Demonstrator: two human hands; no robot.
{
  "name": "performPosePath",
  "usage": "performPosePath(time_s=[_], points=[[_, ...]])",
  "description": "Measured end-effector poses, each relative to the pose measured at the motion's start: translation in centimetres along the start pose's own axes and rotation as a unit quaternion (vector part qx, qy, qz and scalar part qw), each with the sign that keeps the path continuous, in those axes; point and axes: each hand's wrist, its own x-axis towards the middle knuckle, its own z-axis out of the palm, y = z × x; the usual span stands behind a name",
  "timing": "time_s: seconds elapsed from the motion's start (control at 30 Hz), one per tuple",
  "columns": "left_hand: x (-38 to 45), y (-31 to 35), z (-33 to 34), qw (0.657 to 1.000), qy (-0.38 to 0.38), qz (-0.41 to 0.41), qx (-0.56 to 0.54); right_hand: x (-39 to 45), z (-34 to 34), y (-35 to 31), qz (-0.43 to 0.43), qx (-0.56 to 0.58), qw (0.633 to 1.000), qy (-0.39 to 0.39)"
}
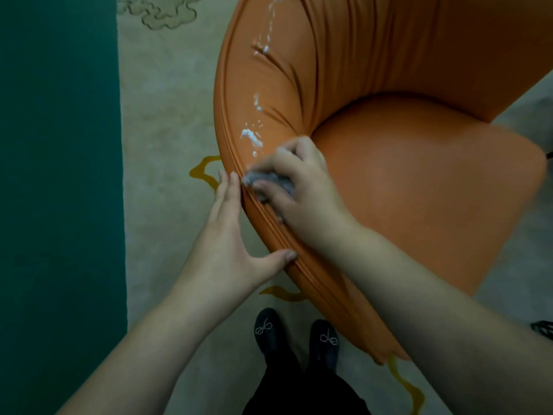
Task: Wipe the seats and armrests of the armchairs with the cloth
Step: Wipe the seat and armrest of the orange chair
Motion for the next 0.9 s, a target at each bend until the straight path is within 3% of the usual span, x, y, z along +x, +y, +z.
performPosePath(time_s=[0.27,0.4,0.5,0.57,0.67,0.73,0.83,0.9], points=[[3.0,-0.2,-2.7,1.000,-0.002,0.019,0.006,-4.0,-0.9,1.1,0.005,0.010,1.000,0.018],[4.1,-0.3,-3.1,1.000,-0.013,0.021,0.005,1.6,0.3,0.8,0.034,-0.016,0.998,0.045],[4.1,-0.7,-2.9,0.999,-0.008,0.023,-0.023,6.4,0.2,0.6,0.076,0.025,0.992,0.093],[4.2,-0.8,-2.7,0.998,-0.004,0.019,-0.056,6.8,-0.1,0.7,0.058,0.065,0.988,0.131],[4.8,-1.0,-2.7,0.994,0.000,0.010,-0.106,4.7,0.0,1.1,-0.011,0.030,0.997,0.067],[5.1,-0.8,-2.7,0.994,-0.015,0.000,-0.108,2.8,-0.3,2.4,0.033,0.023,0.998,0.043],[4.9,-0.8,-2.8,0.995,-0.018,-0.008,-0.094,2.3,-1.5,3.1,0.113,0.066,0.987,0.089],[5.0,-0.6,-2.6,0.995,-0.020,-0.009,-0.098,4.6,-1.5,2.0,0.078,0.068,0.986,0.131]])
